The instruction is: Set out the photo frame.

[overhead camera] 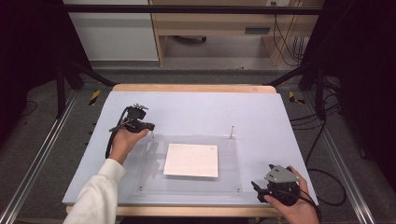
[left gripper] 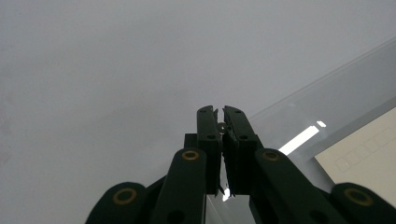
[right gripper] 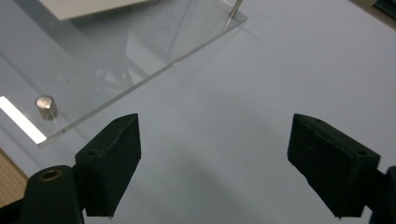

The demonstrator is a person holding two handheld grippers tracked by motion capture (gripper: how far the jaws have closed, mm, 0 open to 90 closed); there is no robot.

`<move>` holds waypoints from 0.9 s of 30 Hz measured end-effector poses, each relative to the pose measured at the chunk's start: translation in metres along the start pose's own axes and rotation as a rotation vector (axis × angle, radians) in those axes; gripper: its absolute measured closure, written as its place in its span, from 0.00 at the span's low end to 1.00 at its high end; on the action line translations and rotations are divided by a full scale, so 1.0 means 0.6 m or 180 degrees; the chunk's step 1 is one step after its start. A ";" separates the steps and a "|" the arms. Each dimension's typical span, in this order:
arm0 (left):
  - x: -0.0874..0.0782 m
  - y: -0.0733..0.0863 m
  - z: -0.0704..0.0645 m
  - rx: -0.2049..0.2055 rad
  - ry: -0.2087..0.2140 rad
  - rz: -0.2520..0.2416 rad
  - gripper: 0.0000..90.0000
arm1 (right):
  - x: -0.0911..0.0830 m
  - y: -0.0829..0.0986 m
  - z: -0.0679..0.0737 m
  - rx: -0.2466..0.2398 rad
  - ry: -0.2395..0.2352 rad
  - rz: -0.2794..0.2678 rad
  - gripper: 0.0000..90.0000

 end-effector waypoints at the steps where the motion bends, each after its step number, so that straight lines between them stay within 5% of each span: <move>1: 0.000 0.000 0.001 0.0004 -0.0002 0.0005 0.95 | 0.000 0.002 0.003 -0.0016 -0.0014 0.0015 0.22; 12: 0.000 0.000 0.002 0.0006 0.0021 0.0029 0.95 | 0.007 0.020 0.053 -0.0399 -0.0217 0.0144 0.25; 27: 0.002 -0.003 0.004 -0.0055 0.0052 0.0021 0.95 | 0.008 -0.007 0.086 -0.0535 -0.0357 -0.0102 0.28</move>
Point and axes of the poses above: each handheld gripper's, and its own axes: x roughly forward along the jaws, y roughly out of its underside, z roughly to its left, the point moved 10 cm from there along x, roughly forward along the jaws, and after that the axes turned 13 degrees about y, right-handed, at the moved point
